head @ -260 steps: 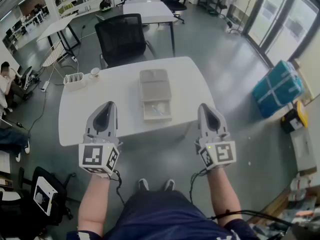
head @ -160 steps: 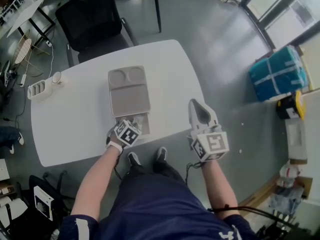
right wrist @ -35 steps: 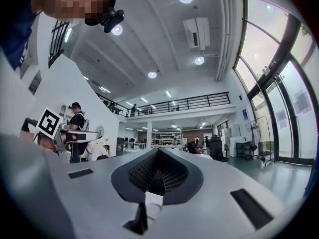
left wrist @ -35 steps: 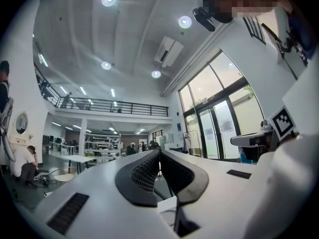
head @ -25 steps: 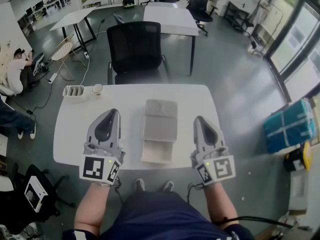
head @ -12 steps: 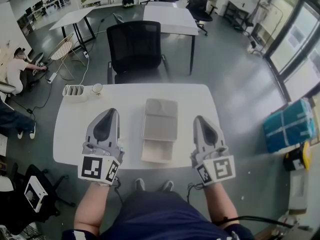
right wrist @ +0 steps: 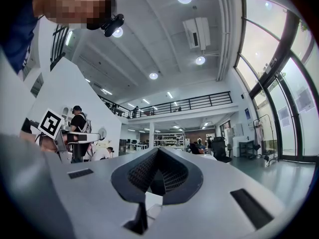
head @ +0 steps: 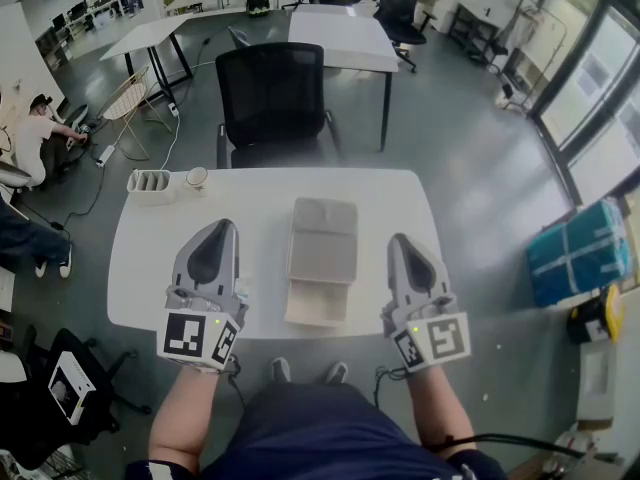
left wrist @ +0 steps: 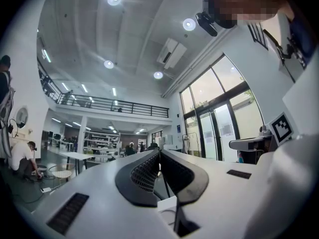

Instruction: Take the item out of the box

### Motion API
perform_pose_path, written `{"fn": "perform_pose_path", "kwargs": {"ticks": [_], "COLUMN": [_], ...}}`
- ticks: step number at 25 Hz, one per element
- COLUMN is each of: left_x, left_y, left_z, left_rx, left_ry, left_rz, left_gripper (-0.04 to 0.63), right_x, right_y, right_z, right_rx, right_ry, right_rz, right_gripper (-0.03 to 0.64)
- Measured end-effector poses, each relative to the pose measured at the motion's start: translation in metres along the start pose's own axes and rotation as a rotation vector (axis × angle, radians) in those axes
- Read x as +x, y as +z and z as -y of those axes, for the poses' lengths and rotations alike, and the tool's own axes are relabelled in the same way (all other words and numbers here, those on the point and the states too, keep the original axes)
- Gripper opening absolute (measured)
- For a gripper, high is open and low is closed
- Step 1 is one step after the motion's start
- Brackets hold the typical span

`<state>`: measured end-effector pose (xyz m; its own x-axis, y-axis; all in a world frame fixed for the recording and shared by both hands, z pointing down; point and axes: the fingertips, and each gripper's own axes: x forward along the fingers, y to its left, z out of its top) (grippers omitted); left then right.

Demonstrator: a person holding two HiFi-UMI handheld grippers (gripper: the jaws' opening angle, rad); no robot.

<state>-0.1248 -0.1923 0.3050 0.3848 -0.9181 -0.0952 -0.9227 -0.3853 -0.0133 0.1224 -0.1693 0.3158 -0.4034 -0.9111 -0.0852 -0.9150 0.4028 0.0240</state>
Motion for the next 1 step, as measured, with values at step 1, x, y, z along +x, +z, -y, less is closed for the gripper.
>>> {"fn": "perform_pose_path", "kwargs": {"ticks": [1], "left_x": [-0.0005], "left_y": [-0.0004], "left_z": [-0.0007], "left_rx": [0.000], "left_ry": [0.000], "left_rz": [-0.001], "left_gripper": [0.035], "right_x": [0.0000], "right_y": [0.0001], "right_z": [-0.0006], "right_rx": [0.001], "right_ry": [-0.001], "right_rz": [0.001], "right_gripper": [0.017]}}
